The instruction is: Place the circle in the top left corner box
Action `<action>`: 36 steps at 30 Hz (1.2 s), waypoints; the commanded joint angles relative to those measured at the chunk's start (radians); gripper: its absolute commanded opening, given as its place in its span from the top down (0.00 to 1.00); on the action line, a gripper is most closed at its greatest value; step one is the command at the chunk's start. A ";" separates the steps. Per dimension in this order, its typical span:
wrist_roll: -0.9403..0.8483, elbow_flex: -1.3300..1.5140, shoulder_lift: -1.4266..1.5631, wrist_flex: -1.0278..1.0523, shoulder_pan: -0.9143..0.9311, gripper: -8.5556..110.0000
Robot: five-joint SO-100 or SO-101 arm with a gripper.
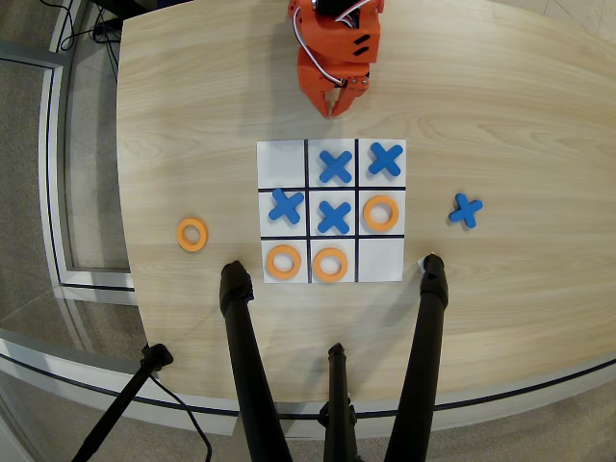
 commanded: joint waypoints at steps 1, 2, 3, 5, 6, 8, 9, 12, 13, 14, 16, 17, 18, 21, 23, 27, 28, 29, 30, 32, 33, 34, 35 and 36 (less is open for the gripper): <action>-0.008 -0.052 -0.035 0.018 0.009 0.93; -0.008 -0.052 -0.035 0.018 0.009 0.93; -0.008 -0.052 -0.035 0.018 0.009 0.93; -0.008 -0.052 -0.035 0.018 0.009 0.93; -0.009 -0.051 -0.035 0.018 0.009 0.93; -0.012 -0.051 -0.035 0.020 0.009 0.93; -0.015 -0.049 -0.035 0.021 0.009 0.93; -0.021 -0.055 -0.041 0.023 0.014 0.90; -0.023 -0.067 -0.051 0.023 0.018 0.87; -0.032 -0.086 -0.067 0.023 0.026 0.84; -0.043 -0.152 -0.118 0.018 0.051 0.81; -0.044 -0.195 -0.153 0.011 0.066 0.81; -0.044 -0.244 -0.196 -0.009 0.086 0.81; -0.044 -0.416 -0.371 -0.121 0.172 0.78; -0.029 -0.526 -0.502 -0.222 0.227 0.78; -0.035 -0.670 -0.764 -0.449 0.316 0.76; -0.035 -0.695 -0.824 -0.520 0.334 0.76; -0.035 -0.724 -0.885 -0.581 0.354 0.76; -0.038 -0.753 -0.942 -0.640 0.374 0.76; -0.040 -0.815 -1.057 -0.746 0.413 0.76; -0.044 -0.844 -1.111 -0.790 0.431 0.76; -0.049 -0.871 -1.163 -0.824 0.448 0.76; -0.055 -0.897 -1.213 -0.856 0.463 0.76; -0.061 -0.922 -1.262 -0.881 0.477 0.76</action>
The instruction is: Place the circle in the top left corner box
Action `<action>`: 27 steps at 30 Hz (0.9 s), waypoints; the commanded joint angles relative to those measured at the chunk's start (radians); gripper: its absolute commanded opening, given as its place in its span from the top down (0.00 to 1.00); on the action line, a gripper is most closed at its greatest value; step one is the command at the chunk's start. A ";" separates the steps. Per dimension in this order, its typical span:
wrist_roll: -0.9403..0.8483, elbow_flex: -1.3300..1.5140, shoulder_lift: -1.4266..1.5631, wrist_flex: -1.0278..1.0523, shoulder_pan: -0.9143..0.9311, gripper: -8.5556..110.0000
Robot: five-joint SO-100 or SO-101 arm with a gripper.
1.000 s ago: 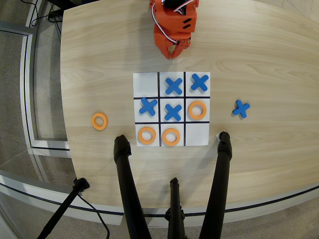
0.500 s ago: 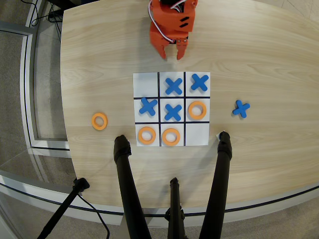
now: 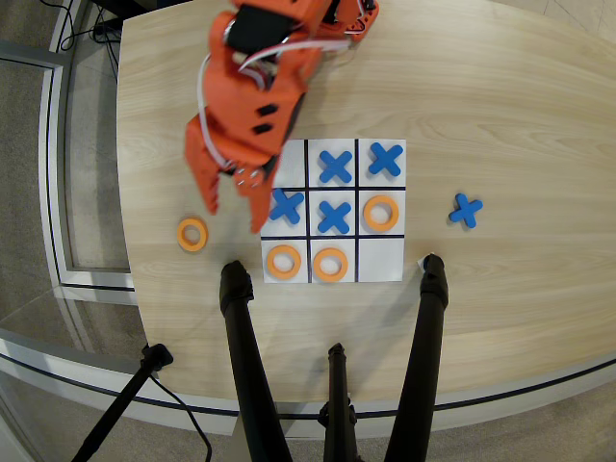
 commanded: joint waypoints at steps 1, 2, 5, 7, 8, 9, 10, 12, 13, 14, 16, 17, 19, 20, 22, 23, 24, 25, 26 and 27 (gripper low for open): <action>-0.020 -0.118 -0.164 -0.109 0.044 0.76; -0.021 -0.147 -0.210 -0.129 0.057 0.76; -0.032 -0.233 -0.334 -0.158 0.084 0.76; -0.049 -0.282 -0.411 -0.170 0.100 0.76; -0.054 -0.295 -0.446 -0.195 0.104 0.76; -0.063 -0.298 -0.480 -0.235 0.110 0.76; -0.075 -0.296 -0.512 -0.275 0.117 0.76; -0.103 -0.296 -0.572 -0.330 0.124 0.76; -0.115 -0.299 -0.598 -0.345 0.127 0.76; -0.129 -0.299 -0.621 -0.359 0.130 0.76; -0.155 -0.305 -0.664 -0.367 0.137 0.76; -0.170 -0.310 -0.686 -0.367 0.138 0.76; -0.202 -0.321 -0.729 -0.367 0.143 0.76; -0.210 -0.328 -0.749 -0.365 0.143 0.76; -0.212 -0.348 -0.782 -0.359 0.143 0.76; -0.213 -0.359 -0.796 -0.350 0.141 0.76; -0.215 -0.367 -0.808 -0.344 0.140 0.76; -0.218 -0.373 -0.819 -0.342 0.140 0.76; -0.224 -0.377 -0.830 -0.342 0.140 0.76; -0.229 -0.383 -0.841 -0.345 0.140 0.76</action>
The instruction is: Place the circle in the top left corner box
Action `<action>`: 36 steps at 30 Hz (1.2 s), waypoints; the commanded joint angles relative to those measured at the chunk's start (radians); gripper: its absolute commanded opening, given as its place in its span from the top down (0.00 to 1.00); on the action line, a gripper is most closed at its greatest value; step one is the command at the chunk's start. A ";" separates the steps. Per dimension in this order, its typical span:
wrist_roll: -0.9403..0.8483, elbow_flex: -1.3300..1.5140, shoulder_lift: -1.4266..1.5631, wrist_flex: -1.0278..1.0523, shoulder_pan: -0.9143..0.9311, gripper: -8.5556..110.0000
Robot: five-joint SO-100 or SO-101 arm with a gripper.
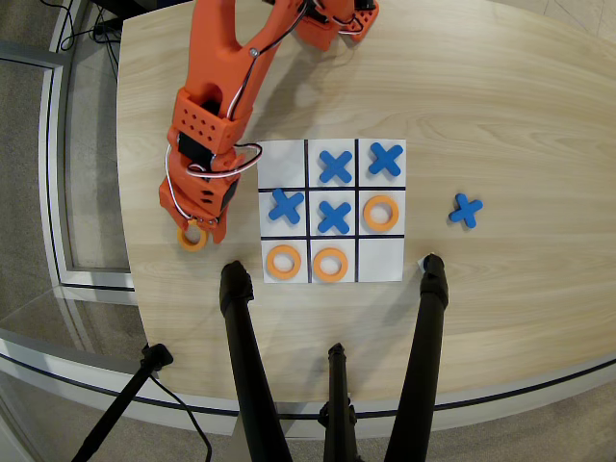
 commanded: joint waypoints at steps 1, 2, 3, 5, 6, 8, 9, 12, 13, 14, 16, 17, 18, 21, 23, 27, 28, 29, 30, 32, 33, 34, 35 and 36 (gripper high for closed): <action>-0.014 -0.055 -0.018 0.000 -0.005 0.76; -0.017 -0.069 -0.031 0.005 -0.005 0.76; -0.018 -0.081 -0.043 0.006 -0.005 0.76; -0.020 -0.110 -0.072 0.006 -0.005 0.76; -0.021 -0.124 -0.087 0.006 -0.005 0.76; -0.023 -0.150 -0.117 0.006 -0.005 0.76; -0.023 -0.164 -0.130 0.006 -0.005 0.76; -0.025 -0.195 -0.163 0.006 -0.006 0.76; -0.028 -0.202 -0.173 0.006 -0.006 0.76; -0.031 -0.210 -0.183 0.006 -0.006 0.76; -0.031 -0.225 -0.204 0.006 -0.006 0.76; -0.031 -0.233 -0.215 0.006 -0.006 0.76; -0.031 -0.238 -0.224 0.005 -0.006 0.76; -0.031 -0.245 -0.247 0.006 -0.003 0.76; -0.029 -0.239 -0.258 0.006 0.000 0.76; -0.017 -0.213 -0.273 0.006 0.006 0.76; -0.006 -0.202 -0.273 0.006 0.006 0.76; 0.008 -0.192 -0.273 0.008 0.008 0.76; 0.020 -0.181 -0.270 0.008 0.008 0.76; 0.054 -0.161 -0.262 0.012 0.011 0.76; 0.058 -0.150 -0.259 0.015 0.014 0.76; 0.061 -0.140 -0.255 0.014 0.015 0.76; 0.081 -0.135 -0.247 0.015 0.017 0.76; 0.100 -0.132 -0.239 0.029 0.020 0.76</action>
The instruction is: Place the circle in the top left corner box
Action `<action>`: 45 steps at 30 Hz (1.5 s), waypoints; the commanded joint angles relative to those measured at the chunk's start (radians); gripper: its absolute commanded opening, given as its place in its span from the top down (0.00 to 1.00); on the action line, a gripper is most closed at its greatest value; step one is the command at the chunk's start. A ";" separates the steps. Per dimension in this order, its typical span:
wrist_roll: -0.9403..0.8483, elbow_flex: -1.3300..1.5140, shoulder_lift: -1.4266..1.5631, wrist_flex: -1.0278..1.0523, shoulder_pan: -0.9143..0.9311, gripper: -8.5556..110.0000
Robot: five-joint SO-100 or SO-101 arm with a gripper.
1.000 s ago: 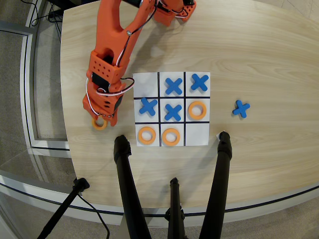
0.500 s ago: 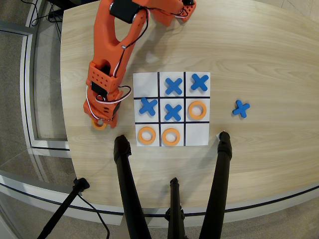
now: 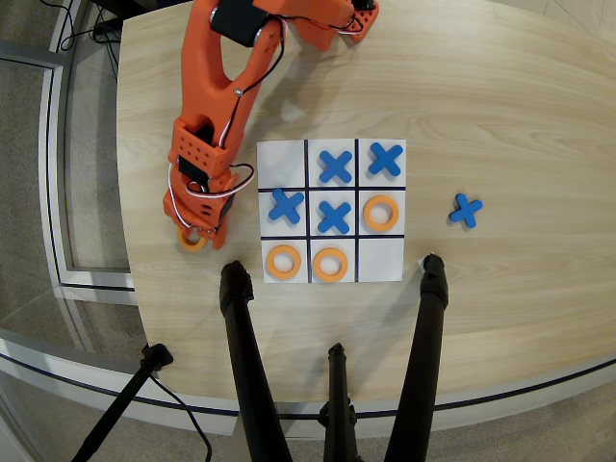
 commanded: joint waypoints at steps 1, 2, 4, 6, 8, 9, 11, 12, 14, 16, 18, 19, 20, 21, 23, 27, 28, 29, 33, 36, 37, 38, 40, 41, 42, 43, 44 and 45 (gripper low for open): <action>0.034 0.031 0.021 0.054 0.015 0.76; 0.046 0.035 0.031 0.064 0.017 0.77; 0.072 0.038 0.044 0.100 0.020 0.78; 0.086 0.038 0.061 0.152 0.025 0.80; 0.106 0.025 0.081 0.242 0.031 0.84; 0.106 0.009 0.091 0.311 0.035 0.84; 0.103 -0.032 0.107 0.486 0.048 0.86; 0.101 -0.052 0.114 0.575 0.054 0.87; 0.097 -0.069 0.130 0.723 0.063 0.91; 0.095 -0.060 0.152 0.811 0.071 0.93; 0.087 -0.037 0.176 0.865 0.077 0.93; 0.086 -0.017 0.193 0.871 0.078 0.93; 0.086 0.003 0.212 0.871 0.078 0.93; 0.084 0.021 0.233 0.871 0.078 0.93; 0.091 0.041 0.285 0.871 0.067 0.93; 0.146 0.017 0.419 0.870 0.011 0.93; 0.150 0.008 0.456 0.864 -0.006 0.93; 0.153 -0.005 0.492 0.861 -0.028 0.93; 0.178 -0.032 0.657 0.856 -0.118 0.93; 0.178 0.035 0.796 0.819 -0.202 0.93; 0.178 0.074 0.844 0.799 -0.236 0.93; 0.178 0.118 0.888 0.772 -0.273 0.93; 0.179 0.216 0.973 0.713 -0.357 0.93; 0.179 0.262 1.006 0.693 -0.403 0.93; 0.181 0.305 1.037 0.673 -0.451 0.93; 0.184 0.348 1.068 0.644 -0.497 0.93; 0.184 0.391 1.095 0.614 -0.540 0.93; 0.184 0.426 1.120 0.586 -0.584 0.93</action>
